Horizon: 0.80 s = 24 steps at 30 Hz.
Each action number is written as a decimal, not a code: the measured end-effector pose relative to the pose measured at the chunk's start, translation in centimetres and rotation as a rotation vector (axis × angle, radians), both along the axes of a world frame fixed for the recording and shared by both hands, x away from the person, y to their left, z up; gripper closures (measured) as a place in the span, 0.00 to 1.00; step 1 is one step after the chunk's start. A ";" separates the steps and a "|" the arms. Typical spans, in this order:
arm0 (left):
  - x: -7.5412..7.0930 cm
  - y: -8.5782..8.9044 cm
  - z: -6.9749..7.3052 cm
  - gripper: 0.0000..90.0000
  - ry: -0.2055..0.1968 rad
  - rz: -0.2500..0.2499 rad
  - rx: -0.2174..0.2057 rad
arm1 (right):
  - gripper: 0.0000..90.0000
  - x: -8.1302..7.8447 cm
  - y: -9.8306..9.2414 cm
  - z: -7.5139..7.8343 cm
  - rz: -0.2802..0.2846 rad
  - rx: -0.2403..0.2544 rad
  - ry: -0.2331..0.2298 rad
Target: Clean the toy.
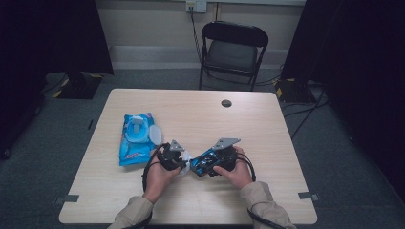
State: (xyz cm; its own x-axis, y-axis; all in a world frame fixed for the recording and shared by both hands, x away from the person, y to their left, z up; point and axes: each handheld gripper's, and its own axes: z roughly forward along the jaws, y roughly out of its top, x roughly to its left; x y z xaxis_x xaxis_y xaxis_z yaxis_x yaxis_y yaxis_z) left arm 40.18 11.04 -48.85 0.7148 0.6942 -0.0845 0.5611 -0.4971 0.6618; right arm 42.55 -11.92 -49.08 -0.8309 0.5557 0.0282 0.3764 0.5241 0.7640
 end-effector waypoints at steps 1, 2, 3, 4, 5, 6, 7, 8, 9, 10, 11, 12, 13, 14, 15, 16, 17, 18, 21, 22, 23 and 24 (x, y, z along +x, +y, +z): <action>-0.1 -0.1 -0.1 0.91 -0.001 0.000 -0.008 | 0.04 0.0 0.0 0.0 0.001 0.000 0.000; -0.3 -0.1 0.0 0.91 -0.001 -0.008 -0.003 | 0.04 0.0 0.0 0.0 0.001 0.000 0.000; -0.4 -0.2 -0.1 0.91 0.008 -0.005 -0.008 | 0.04 0.0 0.0 0.0 0.001 0.000 0.000; -0.4 -0.2 -0.1 0.91 0.006 -0.006 -0.015 | 0.04 0.0 0.0 0.0 0.001 0.000 0.000; -0.4 -0.2 -0.1 0.91 0.006 -0.006 -0.015 | 0.04 0.0 0.0 0.0 0.001 0.000 0.000; -0.5 0.0 -0.1 0.91 0.012 -0.008 -0.018 | 0.04 0.0 0.0 0.0 0.000 0.000 0.000; -0.6 0.0 -0.1 0.92 0.014 -0.007 -0.025 | 0.04 0.0 0.0 0.0 0.000 0.001 -0.001; -0.7 0.0 -0.1 0.92 0.013 -0.010 -0.026 | 0.04 0.0 0.0 0.0 0.001 0.001 -0.001; -0.9 0.0 -0.1 0.92 0.020 -0.015 -0.030 | 0.04 0.0 0.0 0.0 0.001 0.002 -0.001; -1.0 0.0 -0.1 0.92 0.028 -0.021 -0.031 | 0.03 0.0 0.0 0.0 0.001 0.002 -0.001; -1.0 0.0 -0.1 0.92 0.028 -0.021 -0.031 | 0.03 0.0 0.0 0.0 0.001 0.002 -0.001; -1.3 0.0 -0.1 0.92 0.028 -0.030 -0.031 | 0.04 0.0 0.0 0.0 0.001 0.000 0.000; -1.7 -0.2 -0.1 0.92 0.030 -0.037 -0.030 | 0.04 0.0 0.0 0.0 0.001 0.000 0.000; -1.9 -0.3 0.0 0.92 0.029 -0.044 -0.022 | 0.04 0.0 0.0 0.0 0.001 0.001 0.000; -2.1 -0.4 0.0 0.92 0.029 -0.051 -0.018 | 0.04 0.0 0.0 0.0 0.001 0.002 -0.001; -2.2 -0.5 0.0 0.92 0.027 -0.058 -0.015 | 0.04 0.0 0.0 0.0 0.001 0.002 -0.001; -2.4 -0.6 0.1 0.92 0.029 -0.065 -0.015 | 0.04 0.0 0.0 0.0 0.001 0.003 -0.001; -2.6 -0.7 0.1 0.92 0.033 -0.074 -0.012 | 0.04 0.0 0.0 0.0 0.001 0.003 -0.001; -3.1 -1.0 0.2 0.92 0.034 -0.094 -0.002 | 0.04 0.0 0.0 0.0 0.000 0.004 -0.001; -3.2 -1.1 0.2 0.92 0.035 -0.100 0.000 | 0.04 0.0 0.0 0.0 0.001 0.004 -0.002; -3.5 -1.3 0.2 0.92 0.038 -0.115 0.002 | 0.04 0.0 -0.1 0.0 0.001 0.004 -0.003; -3.6 -1.4 0.2 0.92 0.043 -0.115 -0.004 | 0.04 0.0 -0.1 -0.1 0.001 0.005 -0.003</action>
